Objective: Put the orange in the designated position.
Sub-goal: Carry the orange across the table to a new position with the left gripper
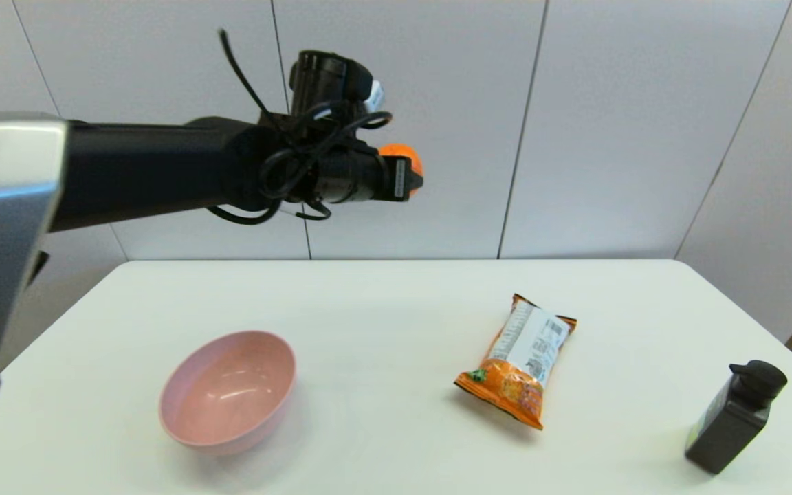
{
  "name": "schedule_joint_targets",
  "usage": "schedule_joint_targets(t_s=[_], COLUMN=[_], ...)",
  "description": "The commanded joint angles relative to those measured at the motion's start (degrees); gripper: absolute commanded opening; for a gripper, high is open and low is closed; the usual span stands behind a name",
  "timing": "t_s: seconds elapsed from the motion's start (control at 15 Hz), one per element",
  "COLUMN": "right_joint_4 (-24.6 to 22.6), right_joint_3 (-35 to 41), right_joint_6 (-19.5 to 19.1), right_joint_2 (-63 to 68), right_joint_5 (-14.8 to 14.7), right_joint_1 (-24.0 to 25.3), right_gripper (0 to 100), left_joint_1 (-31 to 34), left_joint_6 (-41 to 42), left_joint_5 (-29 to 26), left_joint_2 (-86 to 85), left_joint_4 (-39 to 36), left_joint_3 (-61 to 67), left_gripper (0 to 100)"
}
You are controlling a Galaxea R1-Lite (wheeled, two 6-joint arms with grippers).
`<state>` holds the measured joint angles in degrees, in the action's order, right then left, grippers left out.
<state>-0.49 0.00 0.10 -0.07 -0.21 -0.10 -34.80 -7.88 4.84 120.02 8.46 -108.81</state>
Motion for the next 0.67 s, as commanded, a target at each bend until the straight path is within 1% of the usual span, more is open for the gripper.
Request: schedule_joint_targets(t_s=[0.07,0.4,0.67], right_joint_4=[0.0,0.0,0.0], right_joint_3=[0.1,0.1,0.1], right_joint_6=[0.0,0.0,0.0], right_joint_2=[0.1,0.1,0.1], right_joint_5=[0.0,0.0,0.0], right_joint_1=[0.0,0.0,0.0], right_gripper=[100,100,100], left_joint_1=[3.7,12.7,23.0], left_joint_6=[0.1,0.1,0.2], left_joint_5=[0.0,0.0,-0.1], left_joint_2=[-16.5,-29.9,-39.1], left_joint_4=[0.8,0.8,0.8], left_joint_3=[9.3,22.7,31.1], left_gripper=[0,0,0])
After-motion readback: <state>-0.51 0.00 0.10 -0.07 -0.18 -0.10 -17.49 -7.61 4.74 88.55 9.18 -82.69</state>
